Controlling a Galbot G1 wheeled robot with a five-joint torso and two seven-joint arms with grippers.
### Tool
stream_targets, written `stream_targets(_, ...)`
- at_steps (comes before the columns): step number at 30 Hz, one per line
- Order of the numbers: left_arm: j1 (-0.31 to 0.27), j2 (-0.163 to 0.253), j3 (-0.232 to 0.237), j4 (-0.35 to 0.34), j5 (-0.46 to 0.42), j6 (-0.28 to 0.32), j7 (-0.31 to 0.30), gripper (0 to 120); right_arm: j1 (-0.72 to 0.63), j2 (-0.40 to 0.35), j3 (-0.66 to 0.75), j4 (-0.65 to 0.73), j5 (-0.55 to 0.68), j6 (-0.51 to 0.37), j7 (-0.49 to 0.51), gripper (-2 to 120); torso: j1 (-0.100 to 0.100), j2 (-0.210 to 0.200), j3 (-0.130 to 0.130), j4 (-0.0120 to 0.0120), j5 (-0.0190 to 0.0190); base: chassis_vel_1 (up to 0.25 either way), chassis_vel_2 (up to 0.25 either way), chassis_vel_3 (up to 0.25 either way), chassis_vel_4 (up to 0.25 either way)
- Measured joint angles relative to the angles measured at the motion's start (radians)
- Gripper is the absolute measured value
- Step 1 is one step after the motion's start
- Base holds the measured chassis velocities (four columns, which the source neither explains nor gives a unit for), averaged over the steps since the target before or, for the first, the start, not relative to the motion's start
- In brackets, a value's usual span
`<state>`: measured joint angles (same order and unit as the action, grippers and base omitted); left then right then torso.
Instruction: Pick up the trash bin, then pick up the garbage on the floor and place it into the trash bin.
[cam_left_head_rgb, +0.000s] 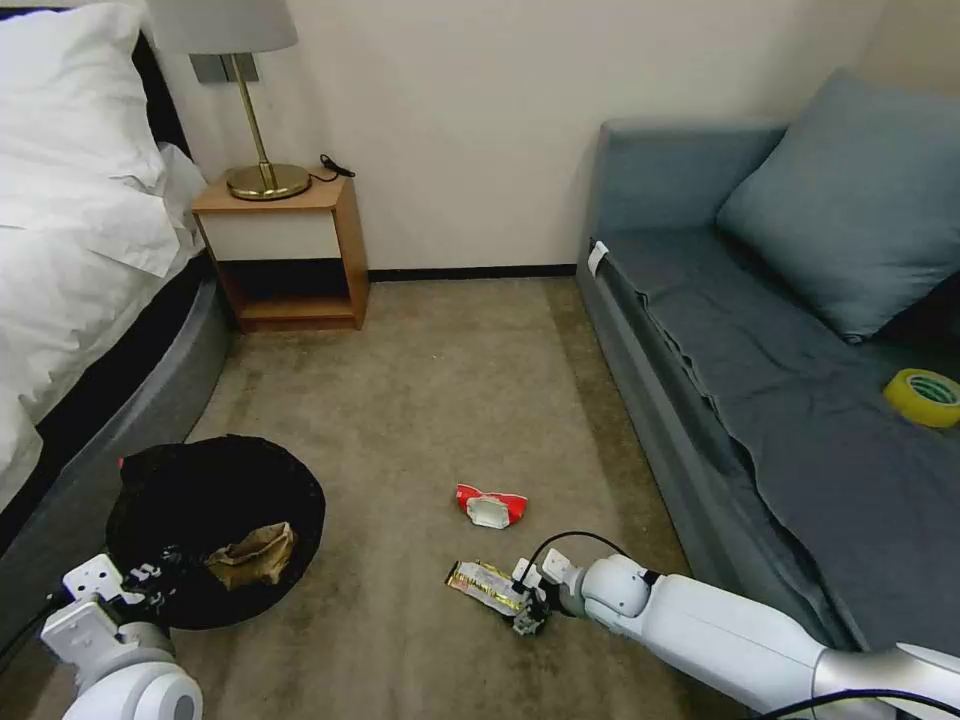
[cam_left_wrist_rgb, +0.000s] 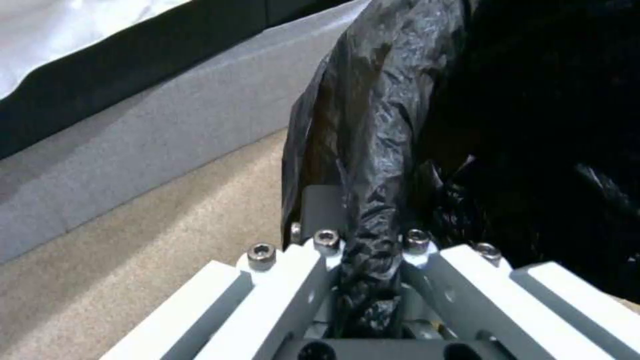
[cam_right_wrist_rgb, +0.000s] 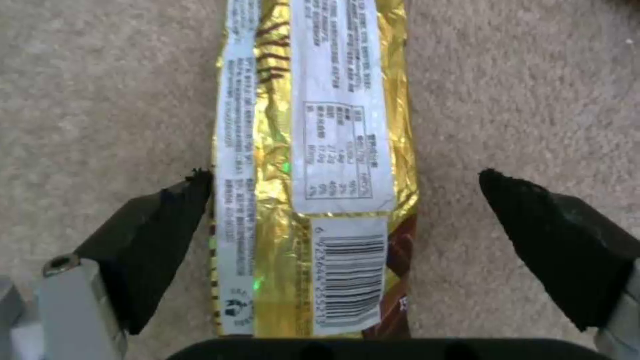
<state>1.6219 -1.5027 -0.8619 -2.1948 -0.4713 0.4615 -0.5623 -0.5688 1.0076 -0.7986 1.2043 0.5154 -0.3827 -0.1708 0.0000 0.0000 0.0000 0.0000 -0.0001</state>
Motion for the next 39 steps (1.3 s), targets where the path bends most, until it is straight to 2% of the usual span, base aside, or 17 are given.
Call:
stream_targets(7, 0.001, 0.002, -0.001, 0.002, 0.000, -0.001, 0.000, 1, -0.014, 0.010, -0.003, -0.018, -0.008, 0.018, 0.011, 98, 0.000, 0.000, 0.000, 0.0000, 0.0000, 0.000, 0.000, 0.000, 0.000)
stream_targets(9, 0.001, 0.002, -0.001, 0.002, 0.000, -0.002, -0.001, 1, -0.017, 0.013, -0.005, -0.017, -0.009, 0.023, 0.012, 88, 0.000, 0.000, 0.000, -0.0003, -0.0007, 0.000, 0.000, 0.000, 0.000)
stream_targets(13, 0.003, 0.001, 0.000, 0.002, -0.001, -0.003, -0.001, 1, -0.019, 0.016, -0.007, -0.020, -0.009, 0.033, 0.016, 79, 0.000, 0.000, 0.000, -0.0004, 0.0002, 0.000, 0.000, 0.000, 0.000)
stream_targets(19, 0.004, 0.001, 0.000, 0.005, -0.001, -0.007, -0.002, 1, -0.024, 0.026, -0.009, -0.037, -0.018, 0.055, 0.016, 64, 0.000, 0.001, 0.000, -0.0007, -0.0006, 0.000, 0.000, 0.000, 0.000)
stream_targets(23, 0.004, 0.001, -0.001, 0.007, 0.000, -0.011, -0.001, 1, -0.026, 0.026, -0.009, -0.038, -0.021, 0.060, 0.016, 59, 0.000, 0.001, 0.000, -0.0002, 0.0001, 0.000, 0.000, 0.000, 0.000)
stream_targets(25, 0.004, 0.001, -0.001, 0.009, 0.000, -0.014, -0.001, 1, -0.030, 0.026, -0.009, -0.040, -0.023, 0.072, 0.015, 53, 0.000, 0.001, 0.000, -0.0002, -0.0003, 0.000, 0.000, 0.000, 0.000)
stream_targets(27, 0.004, 0.000, -0.001, 0.009, 0.000, -0.015, -0.001, 1, -0.031, 0.025, -0.008, -0.040, -0.024, 0.076, 0.015, 51, 0.000, 0.001, 0.000, -0.0002, -0.0002, 0.000, 0.000, 0.000, 0.000)
stream_targets(31, 0.003, 0.000, 0.001, 0.014, 0.001, -0.016, -0.001, 1, -0.034, 0.021, -0.006, -0.040, -0.026, 0.089, 0.015, 39, 0.000, 0.000, 0.000, 0.0009, 0.0007, 0.000, 0.000, 0.000, 0.000)
stream_targets(38, -0.003, -0.002, 0.006, 0.017, 0.005, -0.018, -0.001, 1, -0.031, 0.006, -0.006, -0.021, -0.026, 0.091, 0.018, 25, 0.000, 0.000, 0.001, 0.0014, 0.0020, 0.000, 0.000, 0.000, 0.000)
stream_targets(39, -0.004, -0.002, 0.006, 0.018, 0.006, -0.018, -0.001, 1, -0.025, -0.001, -0.003, -0.021, -0.029, 0.088, 0.030, 22, 0.000, 0.000, 0.000, 0.0007, 0.0016, 0.000, 0.000, 0.000, 0.000)
